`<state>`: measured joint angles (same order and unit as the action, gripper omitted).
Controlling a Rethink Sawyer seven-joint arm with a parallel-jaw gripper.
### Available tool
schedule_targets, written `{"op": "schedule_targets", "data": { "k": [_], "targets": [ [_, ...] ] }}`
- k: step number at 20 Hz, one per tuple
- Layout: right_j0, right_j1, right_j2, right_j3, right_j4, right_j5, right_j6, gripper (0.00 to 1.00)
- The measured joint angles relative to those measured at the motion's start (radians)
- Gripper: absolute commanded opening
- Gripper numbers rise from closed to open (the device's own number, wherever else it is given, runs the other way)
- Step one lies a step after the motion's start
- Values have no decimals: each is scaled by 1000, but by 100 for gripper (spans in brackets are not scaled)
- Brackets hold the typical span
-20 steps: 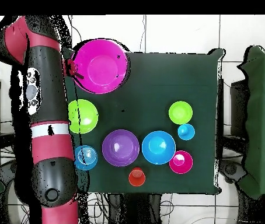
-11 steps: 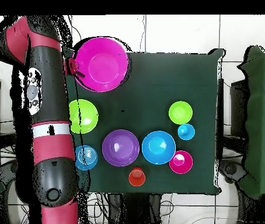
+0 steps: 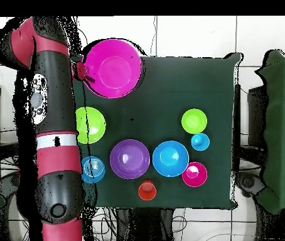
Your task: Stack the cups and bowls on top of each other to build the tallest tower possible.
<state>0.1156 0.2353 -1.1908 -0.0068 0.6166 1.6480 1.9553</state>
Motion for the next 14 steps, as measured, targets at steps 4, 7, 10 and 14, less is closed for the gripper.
{"op": "schedule_targets", "data": {
  "k": [4,7,10,14],
  "targets": [
    [7,-7,24,20,-25,0,0,0],
    [11,-17,35,37,-36,0,0,0],
    [12,-26,45,46,-43,0,0,0],
    [19,-41,64,70,-60,0,-2,0]
  ]
}}
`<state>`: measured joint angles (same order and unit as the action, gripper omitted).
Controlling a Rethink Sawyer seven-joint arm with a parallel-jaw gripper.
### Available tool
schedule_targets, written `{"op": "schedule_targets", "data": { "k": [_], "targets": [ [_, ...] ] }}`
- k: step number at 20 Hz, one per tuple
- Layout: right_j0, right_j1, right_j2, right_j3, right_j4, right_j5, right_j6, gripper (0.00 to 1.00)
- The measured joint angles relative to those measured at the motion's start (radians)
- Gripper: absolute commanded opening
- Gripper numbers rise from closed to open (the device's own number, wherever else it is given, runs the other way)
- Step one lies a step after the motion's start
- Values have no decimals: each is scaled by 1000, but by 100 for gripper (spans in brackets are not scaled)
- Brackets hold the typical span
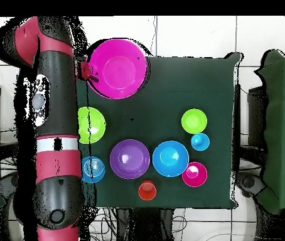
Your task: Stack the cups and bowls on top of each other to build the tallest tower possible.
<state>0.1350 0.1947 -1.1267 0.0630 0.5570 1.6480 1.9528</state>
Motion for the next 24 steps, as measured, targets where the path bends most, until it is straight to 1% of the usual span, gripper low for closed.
{"op": "schedule_targets", "data": {
  "k": [6,13,18,24],
  "targets": [
    [7,-11,17,20,-4,0,0,0],
    [7,-7,18,19,-4,0,0,0],
    [2,13,18,17,15,0,0,0],
    [2,30,17,16,20,0,0,0]
  ]
}}
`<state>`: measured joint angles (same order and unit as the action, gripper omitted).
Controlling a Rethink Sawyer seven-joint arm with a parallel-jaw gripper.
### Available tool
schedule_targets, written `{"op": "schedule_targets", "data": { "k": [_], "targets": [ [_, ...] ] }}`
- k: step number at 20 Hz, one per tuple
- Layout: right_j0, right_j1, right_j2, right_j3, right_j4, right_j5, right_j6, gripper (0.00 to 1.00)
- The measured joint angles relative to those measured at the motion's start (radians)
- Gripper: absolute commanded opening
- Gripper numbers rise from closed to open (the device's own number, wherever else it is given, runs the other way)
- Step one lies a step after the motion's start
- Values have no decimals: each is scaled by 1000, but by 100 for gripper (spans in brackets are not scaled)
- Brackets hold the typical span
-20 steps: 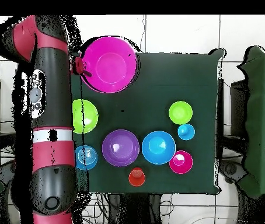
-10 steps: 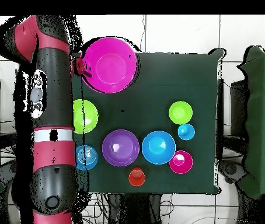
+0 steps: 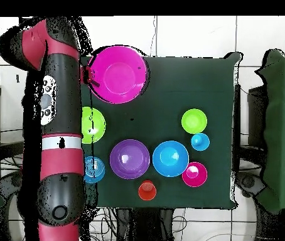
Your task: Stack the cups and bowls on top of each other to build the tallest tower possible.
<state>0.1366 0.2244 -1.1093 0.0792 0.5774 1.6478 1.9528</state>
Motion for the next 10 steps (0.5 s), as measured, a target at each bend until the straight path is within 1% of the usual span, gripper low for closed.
{"op": "schedule_targets", "data": {
  "k": [10],
  "targets": [
    [-7,39,-14,-10,33,0,0,0]
  ]
}}
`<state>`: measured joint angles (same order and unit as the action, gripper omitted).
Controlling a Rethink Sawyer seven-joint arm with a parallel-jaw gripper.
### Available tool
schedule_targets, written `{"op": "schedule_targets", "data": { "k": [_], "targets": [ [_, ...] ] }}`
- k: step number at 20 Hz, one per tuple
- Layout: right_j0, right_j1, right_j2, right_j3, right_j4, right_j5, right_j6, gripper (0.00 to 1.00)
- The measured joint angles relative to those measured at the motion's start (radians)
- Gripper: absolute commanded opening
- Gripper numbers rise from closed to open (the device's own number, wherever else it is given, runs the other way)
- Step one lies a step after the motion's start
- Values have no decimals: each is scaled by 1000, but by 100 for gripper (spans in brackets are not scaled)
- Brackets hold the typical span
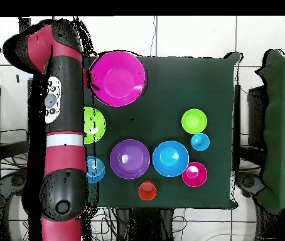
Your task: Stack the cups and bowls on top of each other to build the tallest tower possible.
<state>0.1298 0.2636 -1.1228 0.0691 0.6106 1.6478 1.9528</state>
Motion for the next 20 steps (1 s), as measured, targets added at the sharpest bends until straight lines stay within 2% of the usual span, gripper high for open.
{"op": "schedule_targets", "data": {
  "k": [15,16,20],
  "targets": [
    [0,5,-9,-2,17,0,0,0],
    [-1,5,-10,-2,16,0,0,100],
    [-1,5,-16,-4,19,0,0,100]
  ]
}}
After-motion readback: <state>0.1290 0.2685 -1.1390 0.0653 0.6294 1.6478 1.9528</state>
